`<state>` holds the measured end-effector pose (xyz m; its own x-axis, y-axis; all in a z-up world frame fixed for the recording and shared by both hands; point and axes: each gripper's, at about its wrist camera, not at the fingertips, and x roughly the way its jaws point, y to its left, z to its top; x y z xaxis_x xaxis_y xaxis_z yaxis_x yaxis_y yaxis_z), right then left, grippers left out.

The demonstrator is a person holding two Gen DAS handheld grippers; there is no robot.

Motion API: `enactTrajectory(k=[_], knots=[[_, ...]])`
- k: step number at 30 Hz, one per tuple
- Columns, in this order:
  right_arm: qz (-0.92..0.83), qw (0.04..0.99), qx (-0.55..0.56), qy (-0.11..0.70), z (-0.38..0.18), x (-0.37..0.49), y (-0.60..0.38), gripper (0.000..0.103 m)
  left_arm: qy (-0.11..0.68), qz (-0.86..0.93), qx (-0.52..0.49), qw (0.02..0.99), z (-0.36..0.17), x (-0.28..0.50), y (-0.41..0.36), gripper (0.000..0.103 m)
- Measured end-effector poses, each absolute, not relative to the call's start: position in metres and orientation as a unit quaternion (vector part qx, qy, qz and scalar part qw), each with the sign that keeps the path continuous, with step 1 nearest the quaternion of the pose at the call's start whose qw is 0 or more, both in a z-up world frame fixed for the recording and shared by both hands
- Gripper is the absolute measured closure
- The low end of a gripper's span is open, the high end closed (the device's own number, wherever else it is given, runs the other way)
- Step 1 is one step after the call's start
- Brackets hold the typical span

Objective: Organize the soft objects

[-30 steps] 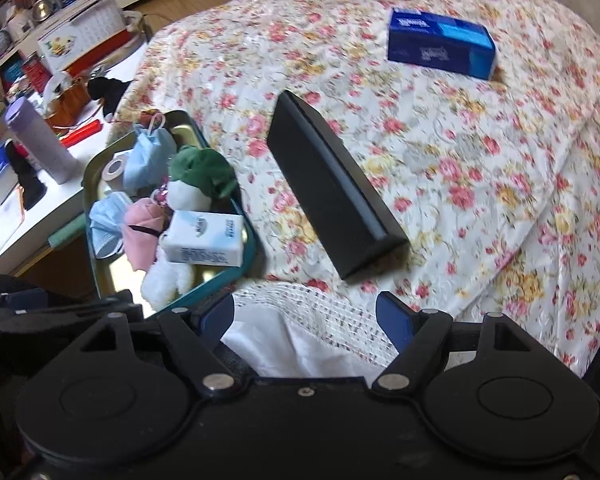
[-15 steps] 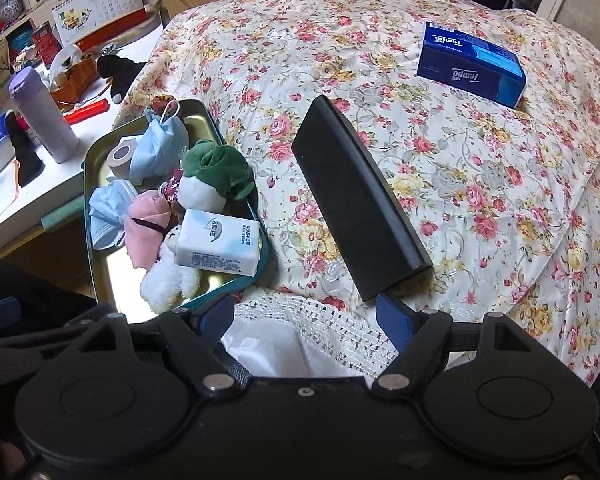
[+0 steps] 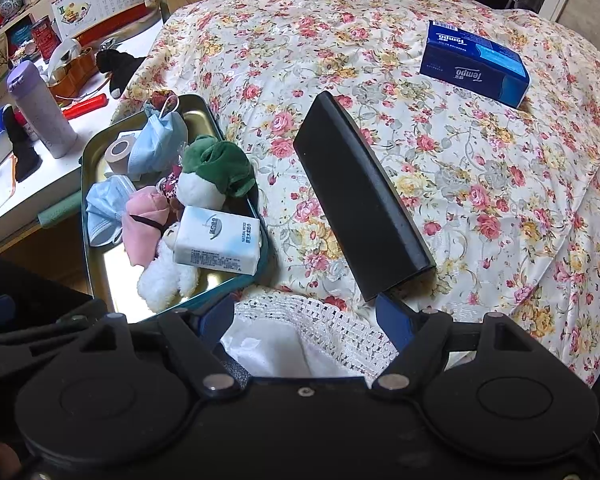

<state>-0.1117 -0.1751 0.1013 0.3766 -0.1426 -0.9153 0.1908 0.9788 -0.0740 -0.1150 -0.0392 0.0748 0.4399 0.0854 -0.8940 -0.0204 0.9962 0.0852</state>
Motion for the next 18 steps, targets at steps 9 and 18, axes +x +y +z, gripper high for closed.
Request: enactTrajectory(k=[9, 18], knots=[[-0.099, 0.83, 0.022, 0.549, 0.1018, -0.1117, -0.1752, 0.027, 0.528, 0.032, 0.029, 0.848, 0.0751, -0.1156, -0.0385, 0.018], [-0.1, 0.829, 0.023, 0.549, 0.1026, -0.111, -0.1742, 0.027, 0.526, 0.035, 0.026, 0.849, 0.0758, -0.1151, -0.0367, 0.018]])
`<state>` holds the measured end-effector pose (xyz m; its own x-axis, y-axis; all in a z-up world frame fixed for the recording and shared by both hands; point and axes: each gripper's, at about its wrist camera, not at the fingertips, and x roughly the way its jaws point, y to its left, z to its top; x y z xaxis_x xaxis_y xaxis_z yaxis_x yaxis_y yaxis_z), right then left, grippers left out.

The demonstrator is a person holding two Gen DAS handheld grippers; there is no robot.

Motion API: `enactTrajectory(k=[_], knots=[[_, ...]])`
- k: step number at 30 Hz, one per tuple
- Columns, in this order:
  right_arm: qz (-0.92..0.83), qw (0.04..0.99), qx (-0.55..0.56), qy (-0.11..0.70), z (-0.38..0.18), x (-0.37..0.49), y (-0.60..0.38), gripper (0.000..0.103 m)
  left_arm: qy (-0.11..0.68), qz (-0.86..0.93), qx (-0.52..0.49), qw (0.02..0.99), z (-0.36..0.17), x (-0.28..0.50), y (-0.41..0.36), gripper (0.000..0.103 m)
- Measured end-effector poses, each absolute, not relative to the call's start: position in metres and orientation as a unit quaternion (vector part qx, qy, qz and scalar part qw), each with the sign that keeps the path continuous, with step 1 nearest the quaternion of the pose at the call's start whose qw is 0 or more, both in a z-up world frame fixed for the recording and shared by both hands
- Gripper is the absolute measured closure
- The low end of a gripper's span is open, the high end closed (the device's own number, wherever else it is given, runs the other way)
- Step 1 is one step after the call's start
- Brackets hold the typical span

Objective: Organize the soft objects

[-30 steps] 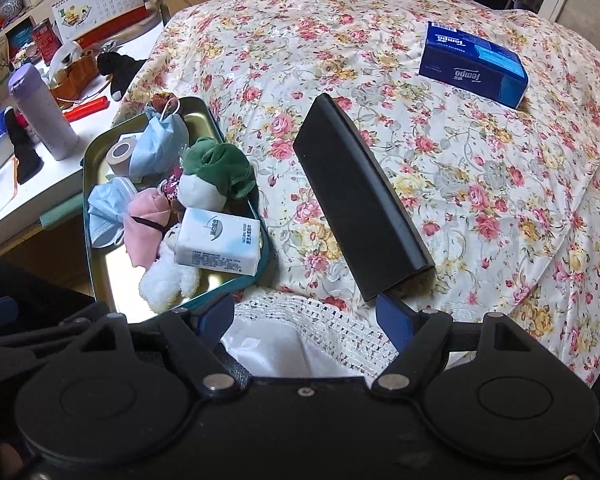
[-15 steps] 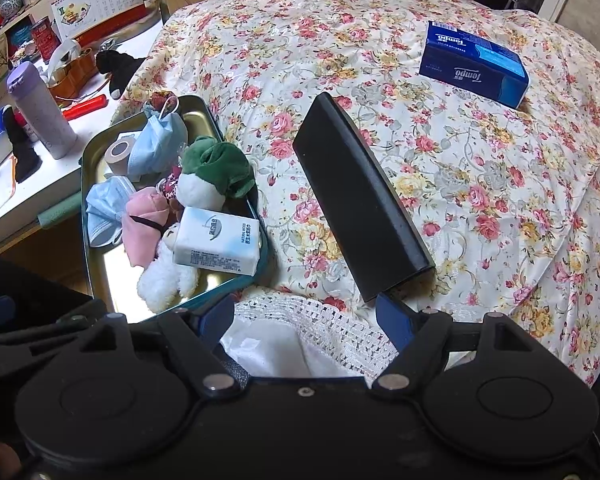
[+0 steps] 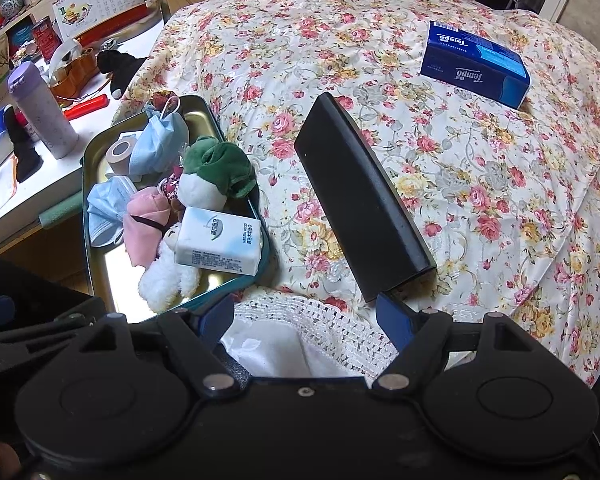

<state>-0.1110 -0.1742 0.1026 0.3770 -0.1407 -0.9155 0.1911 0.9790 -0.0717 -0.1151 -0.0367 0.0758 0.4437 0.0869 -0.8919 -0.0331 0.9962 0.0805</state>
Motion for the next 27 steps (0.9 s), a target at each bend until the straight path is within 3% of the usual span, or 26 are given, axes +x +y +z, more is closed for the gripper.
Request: enactTrajectory(k=[27], knots=[[-0.098, 0.83, 0.023, 0.549, 0.102, -0.1126, -0.1736, 0.027, 0.526, 0.039, 0.023, 0.85, 0.0758, -0.1152, -0.0385, 0.018]])
